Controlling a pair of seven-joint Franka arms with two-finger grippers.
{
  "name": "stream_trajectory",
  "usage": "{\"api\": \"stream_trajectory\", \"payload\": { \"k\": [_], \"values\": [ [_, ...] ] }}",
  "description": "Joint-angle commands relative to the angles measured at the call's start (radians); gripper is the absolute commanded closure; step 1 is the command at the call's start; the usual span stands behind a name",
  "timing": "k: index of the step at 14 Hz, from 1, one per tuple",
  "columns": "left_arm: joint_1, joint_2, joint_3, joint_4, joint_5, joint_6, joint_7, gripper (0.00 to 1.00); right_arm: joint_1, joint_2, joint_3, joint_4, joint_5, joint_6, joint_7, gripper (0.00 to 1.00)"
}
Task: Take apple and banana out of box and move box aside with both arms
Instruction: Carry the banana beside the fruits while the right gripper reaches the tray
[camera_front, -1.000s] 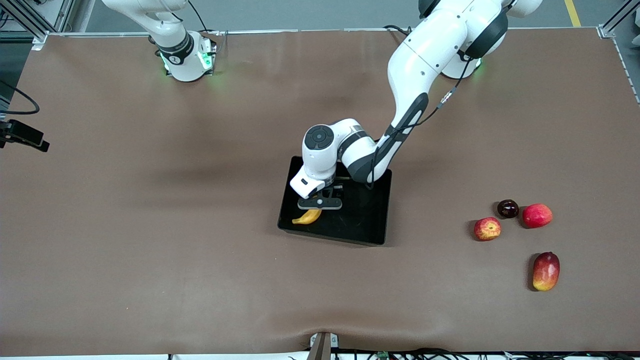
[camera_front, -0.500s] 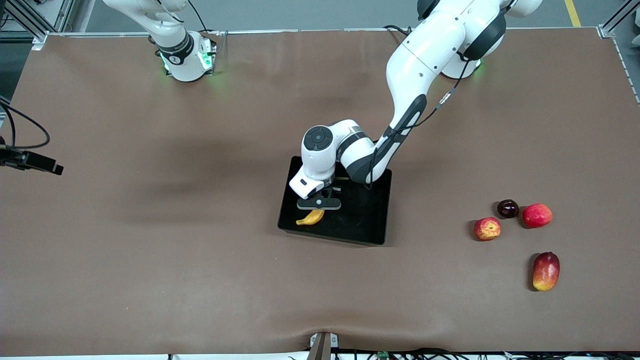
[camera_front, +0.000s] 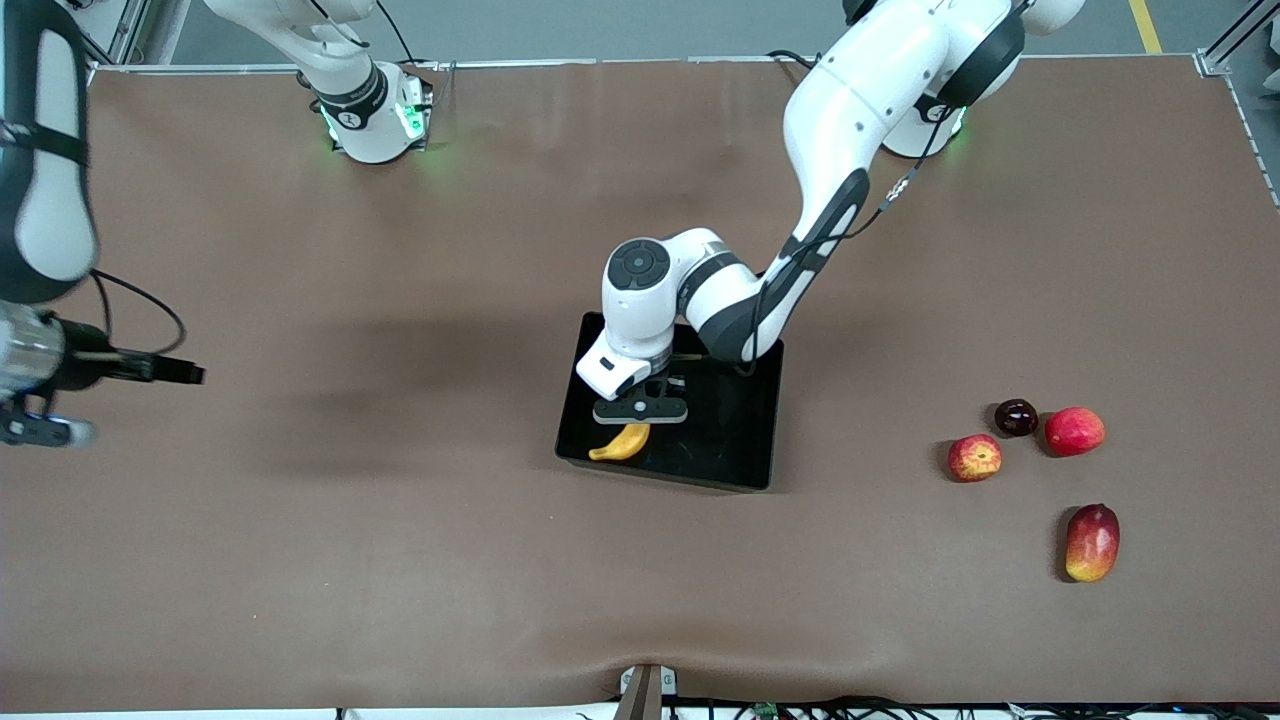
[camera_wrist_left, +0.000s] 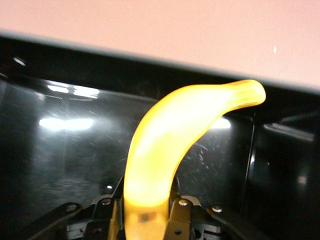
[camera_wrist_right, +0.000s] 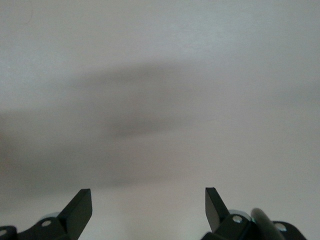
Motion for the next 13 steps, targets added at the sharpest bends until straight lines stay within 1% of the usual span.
{"api": "stream_trajectory", "payload": {
  "k": [1, 3, 4, 7, 9, 11, 12, 13],
  "values": [
    [0.049, -0.118, 0.001, -0.022, 0.013, -0.086, -0.013, 1.0, 0.102, -0.003, -0.004, 0.021, 0.047, -0.01, 0.102, 0.0],
    [0.125, -0.182, -0.011, -0.027, 0.008, -0.105, 0.021, 1.0, 0.131, 0.008, -0.002, 0.022, 0.131, 0.019, 0.169, 0.0],
    [0.159, -0.205, -0.011, -0.037, -0.013, -0.12, 0.063, 1.0, 0.151, 0.016, -0.004, 0.022, 0.145, 0.037, 0.17, 0.0],
    [0.279, -0.229, -0.01, -0.043, -0.039, -0.162, 0.235, 1.0, 0.257, 0.054, -0.004, 0.027, 0.142, 0.077, 0.17, 0.0],
    [0.345, -0.232, -0.006, -0.066, -0.039, -0.198, 0.333, 1.0, 0.321, 0.072, -0.004, 0.027, 0.138, 0.132, 0.176, 0.0],
    [0.433, -0.23, -0.005, -0.106, -0.026, -0.215, 0.464, 1.0, 0.342, 0.103, -0.004, 0.027, 0.145, 0.151, 0.215, 0.0],
    [0.467, -0.221, 0.001, -0.108, -0.021, -0.215, 0.491, 1.0, 0.369, 0.129, -0.002, 0.027, 0.148, 0.178, 0.228, 0.0],
    [0.504, -0.213, 0.001, -0.106, 0.002, -0.215, 0.511, 1.0, 0.419, 0.137, -0.002, 0.022, 0.147, 0.227, 0.254, 0.0]
  ]
}}
